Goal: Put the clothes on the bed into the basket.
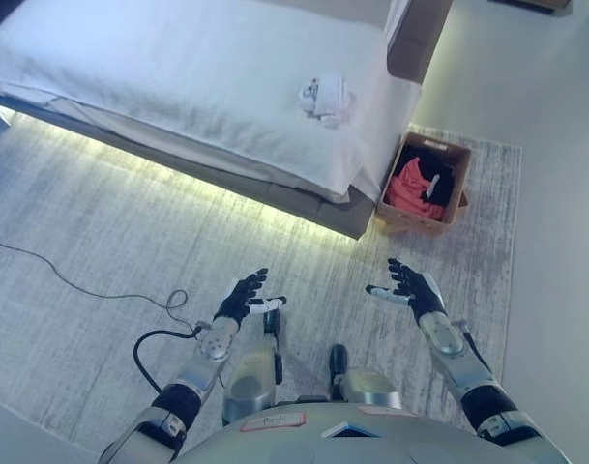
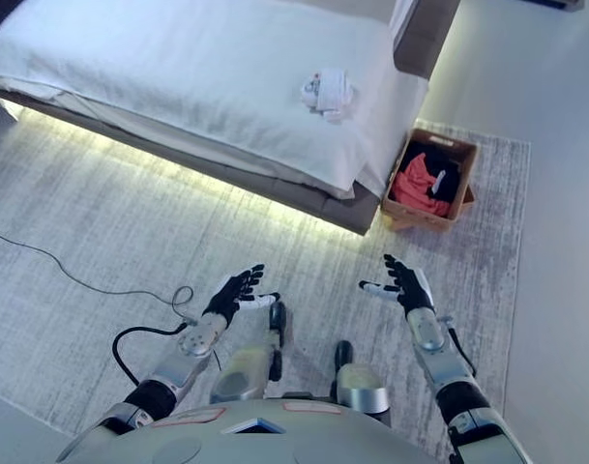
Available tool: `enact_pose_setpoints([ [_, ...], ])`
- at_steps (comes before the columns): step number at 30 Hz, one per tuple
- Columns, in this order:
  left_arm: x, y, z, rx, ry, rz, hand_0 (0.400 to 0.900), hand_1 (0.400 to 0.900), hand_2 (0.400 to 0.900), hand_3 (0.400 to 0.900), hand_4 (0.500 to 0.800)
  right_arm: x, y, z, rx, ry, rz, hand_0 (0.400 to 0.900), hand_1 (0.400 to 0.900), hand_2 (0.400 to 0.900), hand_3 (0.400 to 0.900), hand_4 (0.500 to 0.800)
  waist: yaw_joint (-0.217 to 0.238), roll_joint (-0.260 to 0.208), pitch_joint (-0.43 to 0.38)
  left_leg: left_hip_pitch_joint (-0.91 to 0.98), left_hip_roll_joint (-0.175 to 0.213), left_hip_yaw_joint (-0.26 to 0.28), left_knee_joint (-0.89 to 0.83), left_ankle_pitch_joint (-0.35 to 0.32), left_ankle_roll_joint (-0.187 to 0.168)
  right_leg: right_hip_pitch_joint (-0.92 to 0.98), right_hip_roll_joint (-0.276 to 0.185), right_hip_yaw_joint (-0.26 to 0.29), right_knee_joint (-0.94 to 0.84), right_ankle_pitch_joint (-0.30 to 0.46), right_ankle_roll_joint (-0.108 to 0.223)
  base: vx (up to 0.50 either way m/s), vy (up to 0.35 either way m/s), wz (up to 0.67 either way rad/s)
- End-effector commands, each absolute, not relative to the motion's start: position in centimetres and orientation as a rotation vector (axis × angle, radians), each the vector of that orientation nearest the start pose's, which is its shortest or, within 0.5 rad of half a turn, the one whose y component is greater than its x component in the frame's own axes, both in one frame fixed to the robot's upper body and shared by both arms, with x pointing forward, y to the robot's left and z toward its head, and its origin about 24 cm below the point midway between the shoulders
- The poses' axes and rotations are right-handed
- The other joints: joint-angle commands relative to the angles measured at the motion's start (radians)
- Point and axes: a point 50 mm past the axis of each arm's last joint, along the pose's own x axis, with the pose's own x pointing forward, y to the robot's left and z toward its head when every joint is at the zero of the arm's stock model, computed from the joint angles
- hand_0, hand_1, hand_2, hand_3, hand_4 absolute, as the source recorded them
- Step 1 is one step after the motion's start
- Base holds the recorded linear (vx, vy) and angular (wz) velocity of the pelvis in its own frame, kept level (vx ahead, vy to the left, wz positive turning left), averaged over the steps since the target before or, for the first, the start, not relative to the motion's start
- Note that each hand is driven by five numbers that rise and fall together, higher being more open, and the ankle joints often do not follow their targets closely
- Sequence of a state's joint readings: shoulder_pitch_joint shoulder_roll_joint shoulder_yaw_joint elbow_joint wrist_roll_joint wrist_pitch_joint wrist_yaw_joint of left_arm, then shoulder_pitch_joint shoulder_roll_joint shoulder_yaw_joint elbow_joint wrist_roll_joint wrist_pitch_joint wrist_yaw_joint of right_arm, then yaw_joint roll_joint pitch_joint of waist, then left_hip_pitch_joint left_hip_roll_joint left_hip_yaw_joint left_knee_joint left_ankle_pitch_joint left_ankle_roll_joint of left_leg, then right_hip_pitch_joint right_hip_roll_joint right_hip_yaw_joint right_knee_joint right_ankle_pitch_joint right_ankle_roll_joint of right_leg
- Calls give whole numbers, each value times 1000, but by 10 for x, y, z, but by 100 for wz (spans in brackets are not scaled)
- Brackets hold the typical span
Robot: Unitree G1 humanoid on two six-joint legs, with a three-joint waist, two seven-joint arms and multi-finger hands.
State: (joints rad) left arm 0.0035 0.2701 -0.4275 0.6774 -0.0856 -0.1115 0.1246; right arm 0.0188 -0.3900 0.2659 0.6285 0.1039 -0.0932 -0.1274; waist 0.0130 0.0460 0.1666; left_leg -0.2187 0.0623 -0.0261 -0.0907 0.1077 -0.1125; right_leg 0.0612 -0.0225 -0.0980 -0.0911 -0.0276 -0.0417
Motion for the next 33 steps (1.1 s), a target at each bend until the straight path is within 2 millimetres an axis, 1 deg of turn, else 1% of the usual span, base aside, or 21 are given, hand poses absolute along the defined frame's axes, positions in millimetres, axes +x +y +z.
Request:
enact_pose_setpoints([
  [1, 216, 169, -75, 299, 441, -101, 900, 900, 900, 900, 800, 232, -211, -45, -411, 342, 41, 900, 900, 900, 900, 800, 1, -23, -51, -69, -22, 36, 7, 110, 30, 125, 24, 26, 4, -105, 103, 476, 262, -37],
  [4, 217, 176, -73, 311, 432, -86, 900, 900, 900, 900, 800, 228, -207, -49, -384, 361, 47, 900, 900, 900, 900, 800, 13, -63, -76, -80, -56, 53, 116, 52, 76, 163, -50, 31, 54, -141, 123, 485, 249, -22],
  [6, 219, 180, -70, 326, 423, -85, 900, 900, 900, 900, 800, 227, -201, -51, -370, 361, 68, 900, 900, 900, 900, 800, 18, -89, -94, -75, -78, 67, 144, 14, 107, 117, -85, 32, 182, -119, 144, 389, 225, -2],
  [7, 220, 182, -69, 336, 417, -90, 900, 900, 900, 900, 800, 227, -200, -52, -370, 366, 77, 900, 900, 900, 900, 800, 20, -97, -100, -58, -90, 68, 139, -4, 123, 76, -98, 34, 261, -89, 156, 370, 255, -3],
  [9, 223, 185, -66, 347, 408, -85, 900, 900, 900, 900, 800, 231, -193, -49, -356, 349, 89, 900, 900, 900, 900, 800, 20, -101, -93, -17, -119, 74, 125, -27, 158, -37, -129, 33, 490, 85, 170, 268, 272, -11],
  [10, 226, 187, -64, 355, 406, -87, 900, 900, 900, 900, 800, 234, -190, -48, -350, 342, 102, 900, 900, 900, 900, 800, 13, -92, -78, 11, -120, 70, 105, -25, 165, -89, -126, 27, 589, 119, 169, 206, 280, -7],
  [11, 226, 188, -65, 361, 410, -87, 900, 900, 900, 900, 800, 236, -186, -47, -340, 335, 111, 900, 900, 900, 900, 800, 7, -82, -66, 52, -125, 71, 76, -28, 174, -119, -133, 0, 671, 139, 167, 245, 271, -2],
  [13, 228, 190, -64, 373, 411, -80, 900, 900, 900, 900, 800, 238, -183, -46, -337, 329, 117, 900, 900, 900, 900, 800, 6, -66, -56, 133, -134, 75, 19, -47, 191, -161, -198, -94, 741, 143, 167, 360, 247, -4],
  [14, 228, 193, -64, 368, 414, -64, 900, 900, 900, 900, 800, 238, -181, -44, -330, 321, 121, 900, 900, 900, 900, 800, 7, -65, -56, 169, -132, 81, 3, -73, 186, -176, -229, -139, 723, 104, 172, 356, 129, 1],
  [15, 227, 194, -65, 364, 421, -59, 900, 900, 900, 900, 800, 238, -181, -44, -329, 321, 121, 900, 900, 900, 900, 800, 4, -59, -53, 179, -120, 86, 3, -72, 184, -183, -230, -179, 670, 89, 157, 328, 51, -1],
  [16, 226, 194, -66, 356, 427, -54, 900, 900, 900, 900, 800, 238, -182, -43, -324, 317, 116, 900, 900, 900, 900, 800, 1, -52, -46, 189, -109, 84, 3, -78, 177, -203, -221, -194, 622, 63, 150, 232, -24, 6],
  [19, 226, 191, -69, 356, 434, -66, 900, 900, 900, 900, 800, 239, -184, -40, -313, 304, 94, 900, 900, 900, 900, 800, -11, -47, -18, 212, -91, 72, 3, -101, 153, -237, -201, -186, 368, 68, 164, 241, -101, 9],
  [21, 226, 190, -70, 366, 442, -64, 900, 900, 900, 900, 800, 243, -185, -36, -307, 285, 71, 900, 900, 900, 900, 800, -17, -66, -11, 226, -85, 63, 3, -126, 130, -260, -179, -150, 140, 143, 197, 288, -225, 21],
  [23, 228, 190, -68, 376, 432, -67, 900, 900, 900, 900, 800, 245, -185, -32, -313, 265, 62, 900, 900, 900, 900, 800, -23, -79, -6, 251, -66, 60, 3, -148, 108, -301, -173, -124, 13, 215, 230, 333, -272, 28],
  [25, 228, 192, -68, 378, 426, -61, 900, 900, 900, 900, 800, 244, -186, -31, -323, 258, 57, 900, 900, 900, 900, 800, -24, -91, -5, 274, -52, 54, 3, -166, 91, -308, -183, -139, 4, 246, 249, 342, -296, 35],
  [27, 226, 192, -69, 379, 432, -61, 900, 900, 900, 900, 800, 242, -187, -33, -319, 271, 52, 900, 900, 900, 900, 800, -19, -99, -21, 285, -40, 43, 3, -186, 80, -286, -180, -158, 4, 234, 236, 365, -345, 25],
  [28, 223, 193, -71, 377, 441, -52, 900, 900, 900, 900, 800, 242, -188, -33, -325, 271, 59, 900, 900, 900, 900, 800, -19, -95, -36, 312, -12, 47, 3, -195, 69, -265, -155, -169, 4, 221, 223, 497, -459, 28],
  [29, 220, 194, -72, 372, 444, -46, 900, 900, 900, 900, 800, 241, -190, -34, -332, 277, 66, 900, 900, 900, 900, 800, -28, -88, -51, 340, 22, 46, 10, -188, 56, -239, -120, -156, 4, 199, 206, 481, -441, 32],
  [30, 219, 192, -72, 357, 446, -49, 900, 900, 900, 900, 800, 239, -191, -35, -339, 280, 74, 900, 900, 900, 900, 800, -28, -86, -53, 311, 35, 41, 77, -189, 50, -218, -109, -144, 4, 183, 193, 408, -421, 30],
  [31, 218, 191, -72, 336, 443, -45, 900, 900, 900, 900, 800, 238, -193, -34, -348, 277, 87, 900, 900, 900, 900, 800, -26, -82, -52, 263, 42, 28, 222, -159, 41, -191, -91, -142, 4, 169, 172, 273, -371, 9],
  [33, 219, 187, -69, 311, 423, -58, 900, 900, 900, 900, 800, 238, -199, -31, -365, 270, 90, 900, 900, 900, 900, 800, -10, -80, -23, 133, 23, -6, 527, -103, 49, -140, -72, -146, 4, 138, 135, 212, -386, 8],
])
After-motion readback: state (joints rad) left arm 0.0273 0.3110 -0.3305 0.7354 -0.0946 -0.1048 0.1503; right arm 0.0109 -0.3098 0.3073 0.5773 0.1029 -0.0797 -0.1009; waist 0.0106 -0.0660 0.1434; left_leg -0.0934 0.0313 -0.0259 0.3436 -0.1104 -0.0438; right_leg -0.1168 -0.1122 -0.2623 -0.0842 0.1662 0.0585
